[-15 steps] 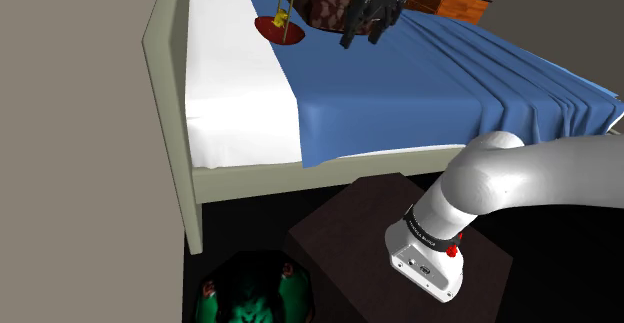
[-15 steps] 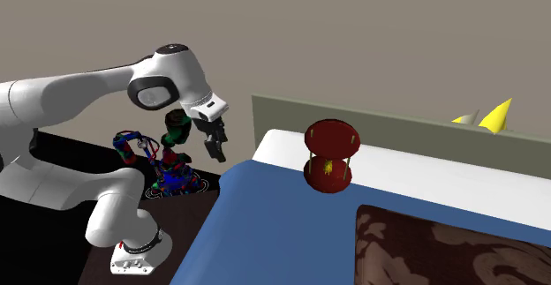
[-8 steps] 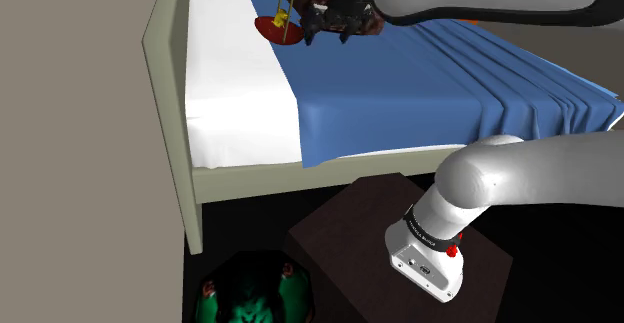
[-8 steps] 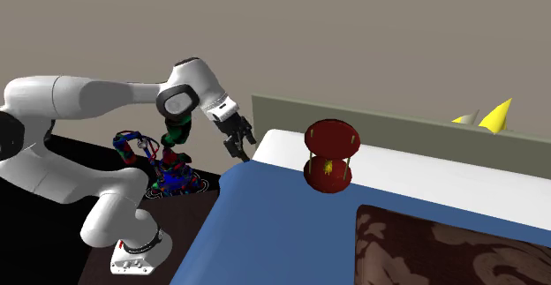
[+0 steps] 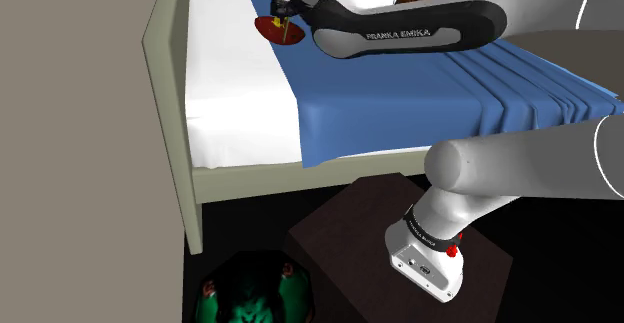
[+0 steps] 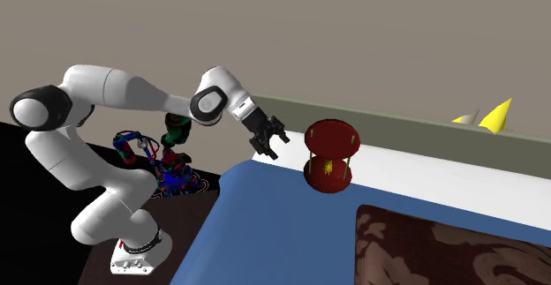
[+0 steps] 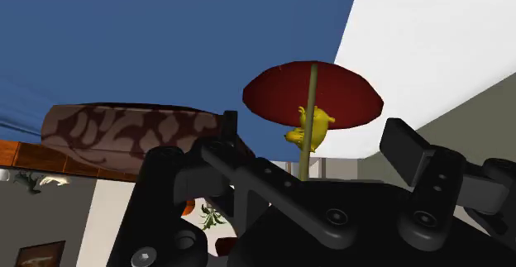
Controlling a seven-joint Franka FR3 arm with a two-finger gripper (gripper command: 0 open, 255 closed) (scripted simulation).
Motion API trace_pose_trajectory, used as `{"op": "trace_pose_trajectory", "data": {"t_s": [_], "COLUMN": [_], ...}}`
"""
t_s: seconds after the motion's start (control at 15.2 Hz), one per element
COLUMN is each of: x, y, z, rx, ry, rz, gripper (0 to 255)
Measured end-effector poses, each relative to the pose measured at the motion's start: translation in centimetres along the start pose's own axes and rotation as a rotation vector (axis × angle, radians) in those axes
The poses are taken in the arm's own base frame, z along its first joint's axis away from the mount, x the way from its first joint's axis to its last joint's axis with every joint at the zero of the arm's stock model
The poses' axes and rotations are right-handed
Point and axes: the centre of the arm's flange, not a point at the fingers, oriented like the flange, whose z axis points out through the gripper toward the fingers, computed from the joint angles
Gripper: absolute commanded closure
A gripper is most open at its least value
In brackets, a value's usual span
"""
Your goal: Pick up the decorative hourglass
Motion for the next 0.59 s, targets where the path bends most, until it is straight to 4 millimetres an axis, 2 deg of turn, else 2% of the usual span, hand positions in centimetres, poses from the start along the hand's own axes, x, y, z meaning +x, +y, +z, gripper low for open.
{"op": "trace_pose_trajectory", "data": {"t_s": [0.4,0.59], "x": [3.3,3.6], "y": [-4.0,-4.7], "z": [4.6,6.3], "rx": [-0.123,-0.155], "ry": [0.236,0.294], "rz": [0.193,0.243], "gripper": [0,0]}}
